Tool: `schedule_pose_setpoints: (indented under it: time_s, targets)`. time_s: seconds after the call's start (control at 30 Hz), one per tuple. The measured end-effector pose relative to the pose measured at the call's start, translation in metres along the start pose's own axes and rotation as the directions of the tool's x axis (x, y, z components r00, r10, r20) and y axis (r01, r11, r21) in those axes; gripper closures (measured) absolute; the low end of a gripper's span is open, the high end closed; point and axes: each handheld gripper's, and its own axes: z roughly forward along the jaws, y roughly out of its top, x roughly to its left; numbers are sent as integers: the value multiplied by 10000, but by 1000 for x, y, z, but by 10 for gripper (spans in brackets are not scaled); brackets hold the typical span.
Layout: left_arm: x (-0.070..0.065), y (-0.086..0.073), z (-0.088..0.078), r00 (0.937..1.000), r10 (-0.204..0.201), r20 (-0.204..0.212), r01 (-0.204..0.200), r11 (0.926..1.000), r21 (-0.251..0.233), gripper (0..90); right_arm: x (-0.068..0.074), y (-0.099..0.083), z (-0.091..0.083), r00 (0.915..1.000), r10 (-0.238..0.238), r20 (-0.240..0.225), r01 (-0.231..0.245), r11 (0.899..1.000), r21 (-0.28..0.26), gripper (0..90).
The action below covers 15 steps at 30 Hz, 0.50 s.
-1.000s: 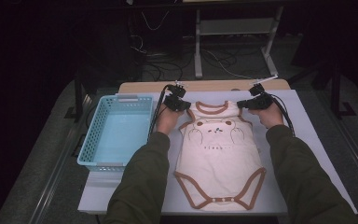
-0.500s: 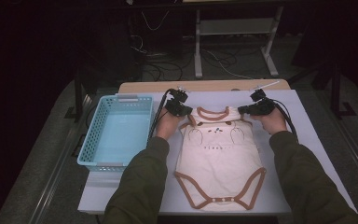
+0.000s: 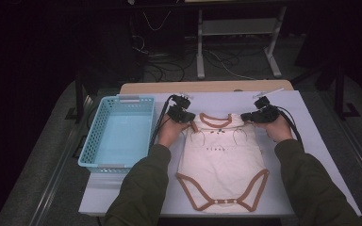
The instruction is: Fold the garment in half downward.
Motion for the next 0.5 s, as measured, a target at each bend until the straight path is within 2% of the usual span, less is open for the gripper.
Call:
schedule_pose_setpoints:
  time_s: [0.5]
  targets:
    - [-8,-20,-3,9979,-472,443,487,9983,-329,874,9,-15,-2,9993,-42,-360,36,9999,-157,871]
